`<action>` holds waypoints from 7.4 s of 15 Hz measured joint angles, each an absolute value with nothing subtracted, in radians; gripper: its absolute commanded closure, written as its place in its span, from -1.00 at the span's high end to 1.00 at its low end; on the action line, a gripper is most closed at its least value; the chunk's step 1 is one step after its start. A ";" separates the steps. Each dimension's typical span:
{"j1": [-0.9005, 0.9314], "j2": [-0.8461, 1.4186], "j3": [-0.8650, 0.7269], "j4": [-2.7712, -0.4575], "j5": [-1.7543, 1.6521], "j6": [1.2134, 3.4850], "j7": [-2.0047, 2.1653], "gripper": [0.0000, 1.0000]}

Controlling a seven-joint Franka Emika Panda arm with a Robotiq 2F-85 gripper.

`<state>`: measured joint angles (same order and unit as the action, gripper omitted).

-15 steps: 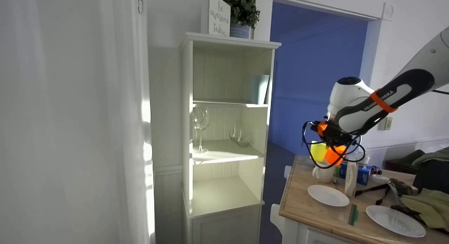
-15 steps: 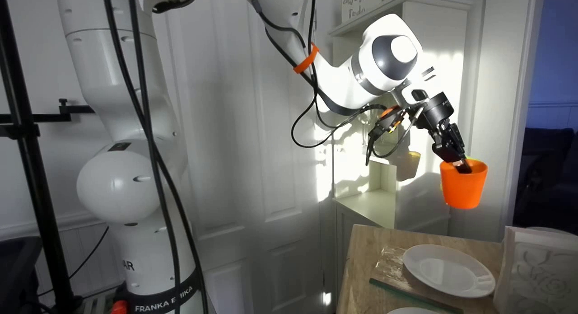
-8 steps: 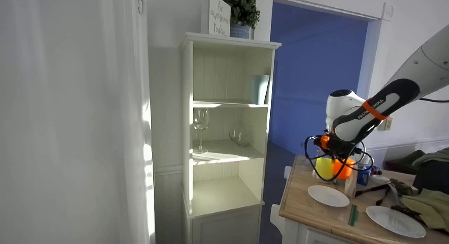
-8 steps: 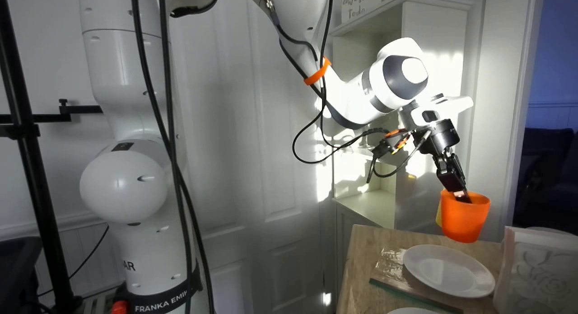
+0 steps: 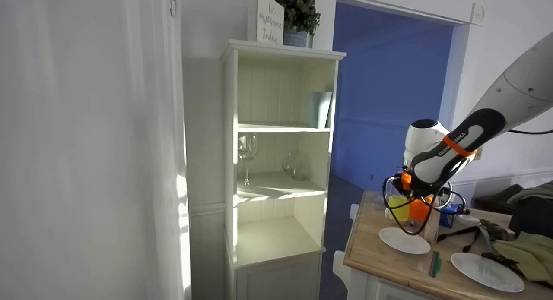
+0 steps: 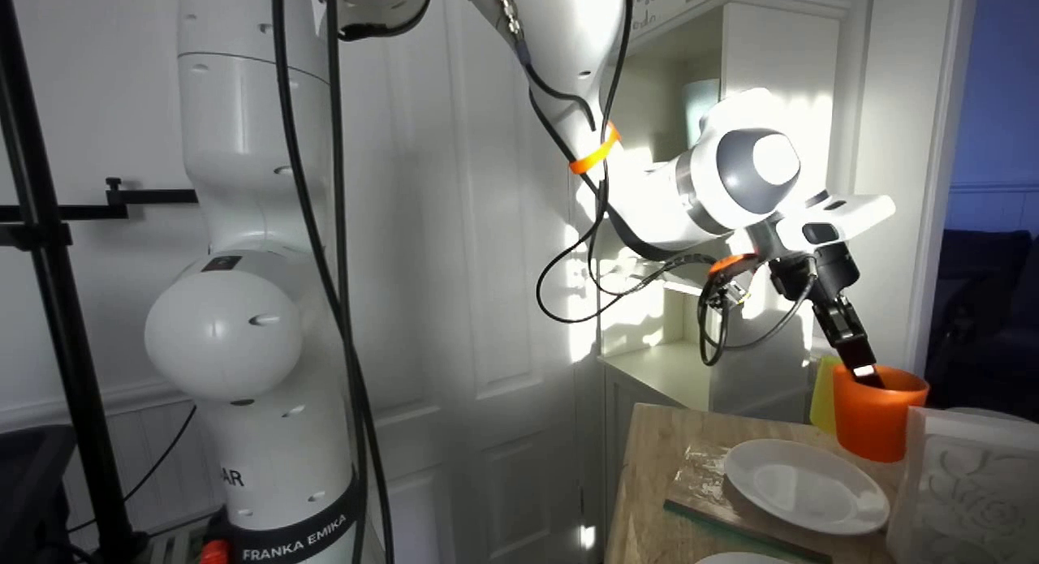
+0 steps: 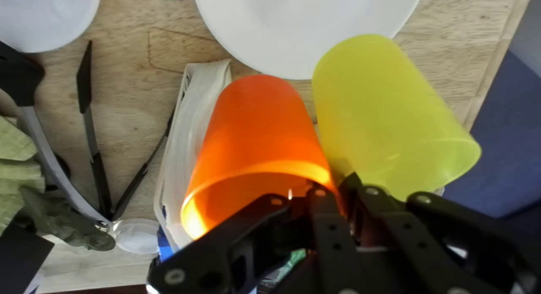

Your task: Remove the plastic cups from the second shelf from the top and put them on the table

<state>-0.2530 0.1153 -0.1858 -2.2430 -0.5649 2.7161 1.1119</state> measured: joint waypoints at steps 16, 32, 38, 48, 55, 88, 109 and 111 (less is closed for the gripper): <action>-0.162 0.379 -0.270 -2.060 -0.284 2.887 0.799 -0.95; -0.154 0.473 -0.291 -1.997 -0.056 2.902 0.572 -0.24; -0.153 0.478 -0.296 -1.997 -0.025 2.889 0.538 0.41; -0.128 0.447 -0.299 -1.997 -0.020 2.817 0.522 1.00; -0.103 0.375 -0.303 -2.001 -0.021 2.770 0.500 0.96; -0.060 0.462 -0.270 -1.979 -0.186 2.771 0.175 -0.46; -0.130 0.446 -0.167 -1.971 -0.079 2.772 0.055 -0.98; -0.132 0.441 -0.158 -1.971 -0.068 2.772 0.048 -0.98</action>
